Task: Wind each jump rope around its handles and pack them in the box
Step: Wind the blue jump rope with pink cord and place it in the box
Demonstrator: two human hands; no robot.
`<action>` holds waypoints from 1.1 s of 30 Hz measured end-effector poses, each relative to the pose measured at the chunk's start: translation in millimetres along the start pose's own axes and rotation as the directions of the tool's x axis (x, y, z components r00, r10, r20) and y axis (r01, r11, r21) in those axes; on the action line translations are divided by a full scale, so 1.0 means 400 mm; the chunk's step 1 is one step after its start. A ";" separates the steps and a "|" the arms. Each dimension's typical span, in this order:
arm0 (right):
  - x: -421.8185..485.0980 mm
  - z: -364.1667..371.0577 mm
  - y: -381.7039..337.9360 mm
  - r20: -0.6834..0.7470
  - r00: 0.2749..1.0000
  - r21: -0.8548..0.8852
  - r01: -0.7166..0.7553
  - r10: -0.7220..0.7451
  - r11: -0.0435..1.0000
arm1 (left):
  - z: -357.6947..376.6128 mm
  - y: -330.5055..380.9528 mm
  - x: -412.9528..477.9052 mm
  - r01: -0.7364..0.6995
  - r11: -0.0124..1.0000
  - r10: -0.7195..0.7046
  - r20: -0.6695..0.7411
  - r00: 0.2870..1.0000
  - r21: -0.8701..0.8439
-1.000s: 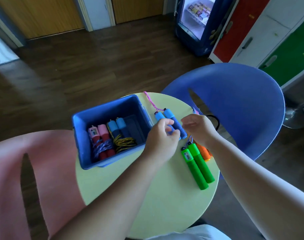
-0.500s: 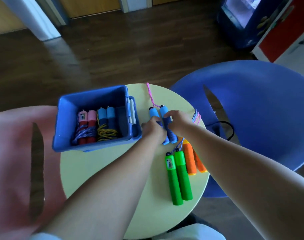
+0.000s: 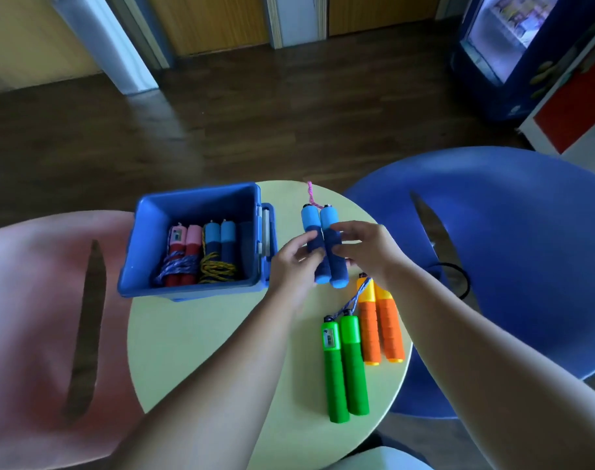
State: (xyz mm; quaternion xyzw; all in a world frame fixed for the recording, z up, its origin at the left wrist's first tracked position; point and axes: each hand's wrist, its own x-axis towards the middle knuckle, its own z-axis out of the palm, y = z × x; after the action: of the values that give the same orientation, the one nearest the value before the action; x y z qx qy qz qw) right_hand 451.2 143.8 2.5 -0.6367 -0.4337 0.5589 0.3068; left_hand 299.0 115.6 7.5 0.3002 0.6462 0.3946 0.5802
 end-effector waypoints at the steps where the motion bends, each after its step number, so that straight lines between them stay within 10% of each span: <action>1: -0.024 -0.004 -0.015 -0.009 1.000 0.061 0.023 -0.023 0.998 | -0.004 0.017 -0.024 -0.011 0.999 0.012 0.028 1.000 -0.047; 15: -0.292 0.044 -0.211 0.011 0.954 0.373 0.275 -0.301 0.886 | -0.187 0.224 -0.315 -0.226 0.967 0.245 0.191 0.951 -0.114; 33: -0.375 0.311 -0.331 0.405 0.885 0.325 0.096 -0.230 0.941 | -0.640 0.260 -0.432 -0.104 0.994 0.104 0.477 0.873 -0.027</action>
State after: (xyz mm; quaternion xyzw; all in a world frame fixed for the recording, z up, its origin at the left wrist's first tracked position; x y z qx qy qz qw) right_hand 302.2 55.5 162.0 -0.4025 -0.4555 0.7177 0.3397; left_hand 64.5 -19.3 189.5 0.4224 0.4661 0.3390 0.6995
